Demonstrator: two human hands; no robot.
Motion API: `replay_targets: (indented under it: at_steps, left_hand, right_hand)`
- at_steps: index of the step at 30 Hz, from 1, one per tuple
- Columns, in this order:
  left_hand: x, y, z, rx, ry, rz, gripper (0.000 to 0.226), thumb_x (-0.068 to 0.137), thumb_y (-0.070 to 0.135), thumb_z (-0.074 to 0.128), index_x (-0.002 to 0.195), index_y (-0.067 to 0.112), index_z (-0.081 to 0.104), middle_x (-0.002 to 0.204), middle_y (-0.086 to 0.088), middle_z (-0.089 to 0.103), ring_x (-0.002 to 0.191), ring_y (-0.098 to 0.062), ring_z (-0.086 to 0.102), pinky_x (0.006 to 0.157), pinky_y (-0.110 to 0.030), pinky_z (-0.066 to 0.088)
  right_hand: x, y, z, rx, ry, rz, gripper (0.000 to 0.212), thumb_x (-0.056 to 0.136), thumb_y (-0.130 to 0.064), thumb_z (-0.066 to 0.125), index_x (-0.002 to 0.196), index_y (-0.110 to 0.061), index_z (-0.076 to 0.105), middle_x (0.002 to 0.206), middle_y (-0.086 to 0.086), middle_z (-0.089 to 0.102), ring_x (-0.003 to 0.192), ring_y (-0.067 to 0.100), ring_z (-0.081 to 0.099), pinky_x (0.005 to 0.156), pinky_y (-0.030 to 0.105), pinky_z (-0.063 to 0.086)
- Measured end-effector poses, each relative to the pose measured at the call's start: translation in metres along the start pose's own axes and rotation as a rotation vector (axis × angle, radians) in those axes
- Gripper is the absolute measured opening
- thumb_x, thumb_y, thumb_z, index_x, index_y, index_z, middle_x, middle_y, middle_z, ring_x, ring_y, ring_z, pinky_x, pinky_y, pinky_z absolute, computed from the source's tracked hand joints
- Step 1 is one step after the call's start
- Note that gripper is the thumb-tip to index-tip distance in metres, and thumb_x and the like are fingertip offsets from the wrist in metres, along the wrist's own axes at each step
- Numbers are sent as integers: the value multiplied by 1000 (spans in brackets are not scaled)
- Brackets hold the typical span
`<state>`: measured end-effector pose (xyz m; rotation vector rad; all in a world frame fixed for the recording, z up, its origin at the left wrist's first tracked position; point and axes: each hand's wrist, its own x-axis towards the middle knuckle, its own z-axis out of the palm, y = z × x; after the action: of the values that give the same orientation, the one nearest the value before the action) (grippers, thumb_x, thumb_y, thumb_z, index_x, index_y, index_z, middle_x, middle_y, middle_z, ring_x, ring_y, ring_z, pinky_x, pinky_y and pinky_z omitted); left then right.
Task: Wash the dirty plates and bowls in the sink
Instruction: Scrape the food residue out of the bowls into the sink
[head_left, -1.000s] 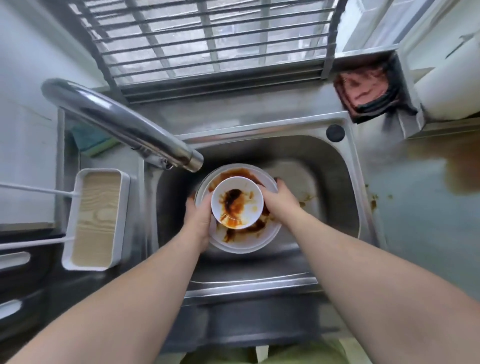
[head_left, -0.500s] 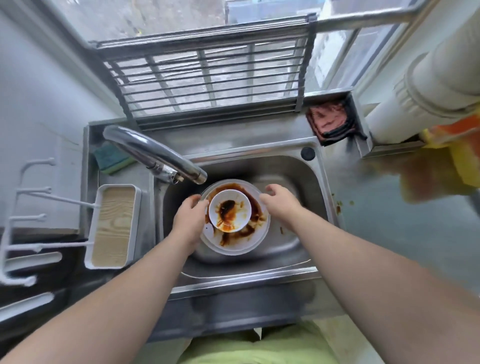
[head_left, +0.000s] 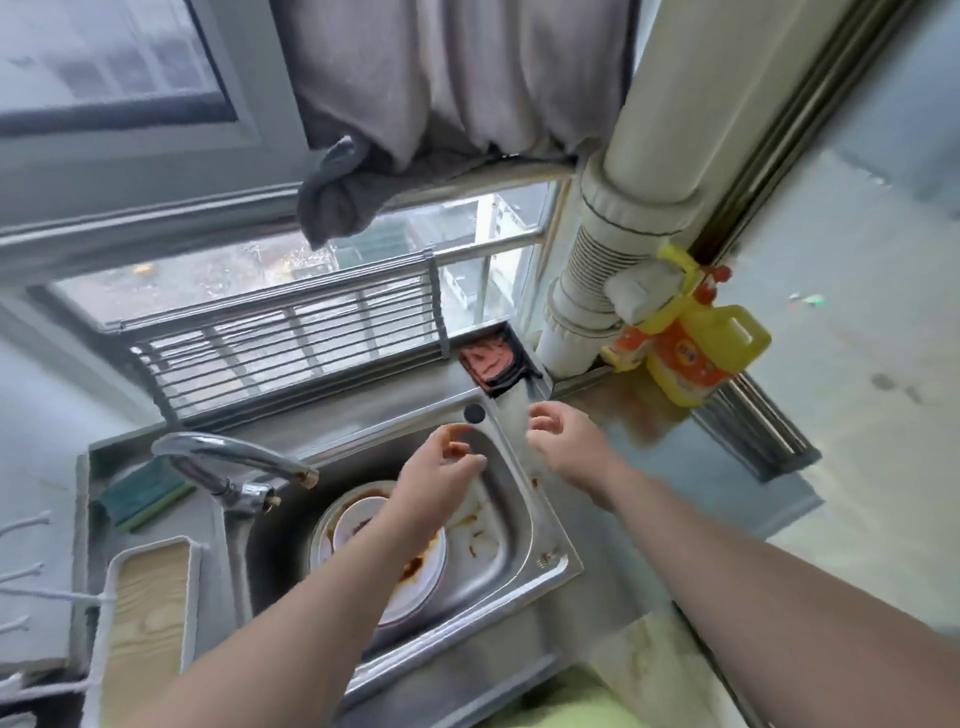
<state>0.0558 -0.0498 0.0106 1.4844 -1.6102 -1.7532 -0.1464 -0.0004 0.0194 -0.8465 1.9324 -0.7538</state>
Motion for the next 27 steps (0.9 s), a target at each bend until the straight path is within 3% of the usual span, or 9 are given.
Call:
replay_targets:
  at_steps: [5, 10, 12, 16, 18, 21, 22, 24, 27]
  left_hand:
    - [11, 71, 66, 68, -170, 122, 34, 94, 27, 71, 126, 38, 65, 120, 6, 65, 82, -13, 66, 71, -24, 56]
    - [38, 121, 148, 126, -203, 173, 39, 89, 33, 73, 127, 40, 66, 120, 9, 65, 100, -17, 69, 78, -29, 58]
    - [49, 133, 182, 140, -198, 170, 44, 86, 38, 72, 129, 42, 65, 121, 11, 64, 102, -15, 68, 80, -31, 59]
    - [68, 141, 236, 225, -174, 165, 52, 90, 35, 70, 140, 42, 59, 128, 13, 58, 114, -13, 61, 101, -39, 56]
    - [75, 140, 255, 256, -171, 145, 56, 90, 36, 69, 144, 44, 54, 131, 13, 55, 120, -14, 59, 106, -41, 53]
    - [87, 139, 272, 233, -144, 108, 57, 88, 38, 68, 142, 47, 53, 130, 17, 54, 117, -12, 60, 104, -41, 54]
    - [91, 138, 275, 216, -126, 98, 56, 87, 38, 69, 141, 47, 54, 128, 19, 55, 115, -12, 60, 104, -41, 54]
    - [100, 135, 278, 207, -103, 87, 56, 88, 37, 69, 141, 46, 55, 124, 19, 55, 114, -12, 61, 104, -42, 55]
    - [108, 132, 278, 207, -99, 66, 53, 91, 34, 70, 141, 45, 56, 124, 17, 55, 112, -11, 61, 100, -38, 56]
  right_hand:
    - [-7, 20, -112, 70, 206, -14, 30, 96, -24, 68, 124, -34, 66, 115, -9, 70, 106, 13, 67, 90, 34, 55]
    - [-7, 42, -206, 108, 406, -14, 27, 86, -25, 69, 110, -37, 69, 104, -8, 71, 93, 23, 69, 76, 37, 55]
    - [-1, 49, -237, 98, 466, -20, 30, 85, -19, 70, 109, -38, 68, 103, -7, 68, 92, 21, 69, 72, 31, 54]
    - [28, 69, -284, -9, 508, -38, 47, 88, -11, 71, 130, -30, 63, 115, -2, 57, 88, 9, 59, 57, 10, 40]
    - [44, 74, -294, -67, 488, -33, 59, 87, -17, 72, 142, -30, 56, 133, 3, 49, 101, 15, 57, 70, 14, 46]
    - [70, 76, -297, -123, 405, 13, 67, 85, -32, 72, 148, -32, 50, 146, 5, 40, 123, 27, 56, 98, 43, 55]
    - [78, 77, -297, -96, 393, 27, 63, 86, -34, 72, 146, -32, 51, 144, 5, 41, 119, 28, 60, 96, 46, 57]
    - [87, 77, -294, -34, 392, 54, 48, 92, -38, 70, 136, -26, 56, 135, 7, 47, 89, 21, 67, 79, 41, 60]
    - [90, 79, -291, 11, 355, 65, 39, 99, -45, 66, 127, -18, 59, 118, 6, 60, 64, 8, 60, 57, 28, 46]
